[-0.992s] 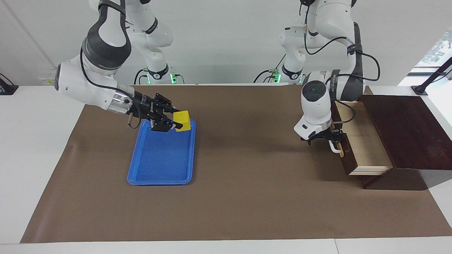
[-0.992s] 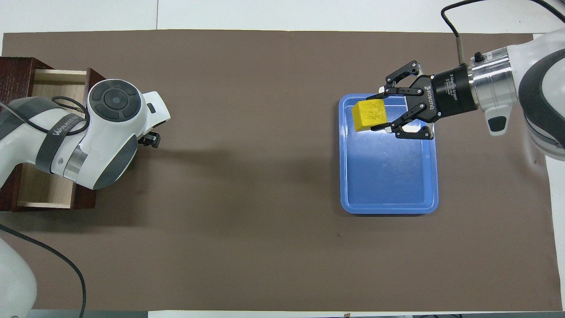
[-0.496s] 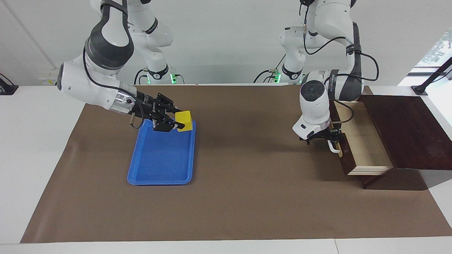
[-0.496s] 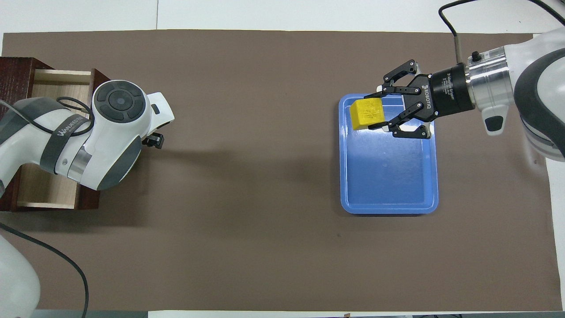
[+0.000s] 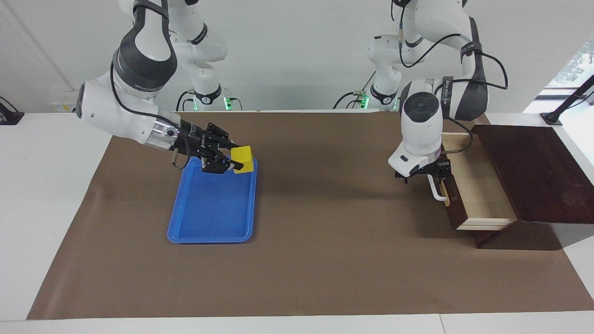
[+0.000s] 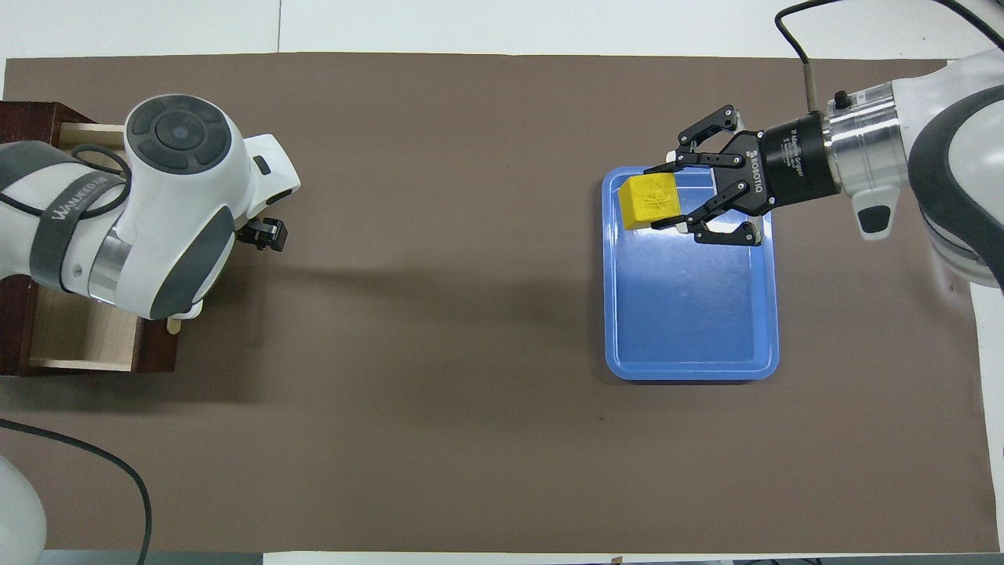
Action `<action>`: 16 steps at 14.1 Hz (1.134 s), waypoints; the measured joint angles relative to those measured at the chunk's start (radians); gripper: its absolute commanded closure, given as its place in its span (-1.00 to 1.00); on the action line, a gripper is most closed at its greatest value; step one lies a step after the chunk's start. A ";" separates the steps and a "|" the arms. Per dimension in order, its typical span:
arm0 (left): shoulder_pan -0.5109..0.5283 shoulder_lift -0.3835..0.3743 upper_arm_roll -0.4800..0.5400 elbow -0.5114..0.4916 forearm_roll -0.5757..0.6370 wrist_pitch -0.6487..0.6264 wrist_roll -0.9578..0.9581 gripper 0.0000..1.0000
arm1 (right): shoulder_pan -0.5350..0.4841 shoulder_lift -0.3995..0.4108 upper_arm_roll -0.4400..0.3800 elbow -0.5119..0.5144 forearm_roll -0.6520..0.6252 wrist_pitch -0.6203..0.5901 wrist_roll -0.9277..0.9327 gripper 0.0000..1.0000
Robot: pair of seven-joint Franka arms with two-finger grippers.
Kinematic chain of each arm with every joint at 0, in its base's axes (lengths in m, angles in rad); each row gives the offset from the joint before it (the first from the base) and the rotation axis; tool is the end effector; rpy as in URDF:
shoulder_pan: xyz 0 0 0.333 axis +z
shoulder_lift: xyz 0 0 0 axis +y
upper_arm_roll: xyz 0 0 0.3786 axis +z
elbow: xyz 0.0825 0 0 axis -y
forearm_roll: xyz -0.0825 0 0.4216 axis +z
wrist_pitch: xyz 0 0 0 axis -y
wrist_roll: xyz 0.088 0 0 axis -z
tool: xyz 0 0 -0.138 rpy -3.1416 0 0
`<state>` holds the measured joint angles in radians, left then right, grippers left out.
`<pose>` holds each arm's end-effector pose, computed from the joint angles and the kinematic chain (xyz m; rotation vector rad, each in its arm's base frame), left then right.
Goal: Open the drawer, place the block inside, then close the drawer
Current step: 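Lift the block with the right gripper while the left gripper pulls the drawer open, then carry the block toward the left gripper while the left gripper approaches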
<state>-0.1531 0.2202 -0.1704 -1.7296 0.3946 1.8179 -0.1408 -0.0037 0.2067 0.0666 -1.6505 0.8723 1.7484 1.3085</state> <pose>0.6391 -0.1608 0.4651 -2.7508 0.4203 0.0620 0.6640 0.1303 0.5426 -1.8019 1.6134 0.8065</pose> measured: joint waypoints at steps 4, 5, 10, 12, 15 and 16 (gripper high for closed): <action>0.000 -0.002 0.002 0.158 -0.144 -0.147 -0.004 -1.00 | 0.026 0.001 0.001 0.000 0.000 0.042 0.039 1.00; 0.000 -0.002 0.003 0.188 -0.175 -0.174 -0.040 -1.00 | 0.044 0.001 0.002 -0.001 0.000 0.064 0.055 1.00; -0.015 -0.002 -0.001 0.284 -0.359 -0.200 -0.586 -1.00 | 0.136 0.003 0.003 -0.001 0.000 0.161 0.145 1.00; -0.044 -0.001 -0.001 0.299 -0.407 -0.197 -0.871 -1.00 | 0.165 0.004 0.003 -0.001 0.000 0.191 0.172 1.00; -0.092 0.009 -0.002 0.319 -0.417 -0.181 -1.300 -1.00 | 0.216 0.004 0.003 -0.001 0.000 0.243 0.223 1.00; -0.105 0.013 -0.002 0.326 -0.417 -0.176 -1.425 -1.00 | 0.232 0.005 0.003 -0.001 0.000 0.259 0.239 1.00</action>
<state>-0.2579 0.2327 -0.1719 -1.4034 -0.0227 1.6417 -1.5662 0.2278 0.2115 0.0698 -1.6519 0.8723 2.0075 1.5472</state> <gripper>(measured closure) 0.000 0.449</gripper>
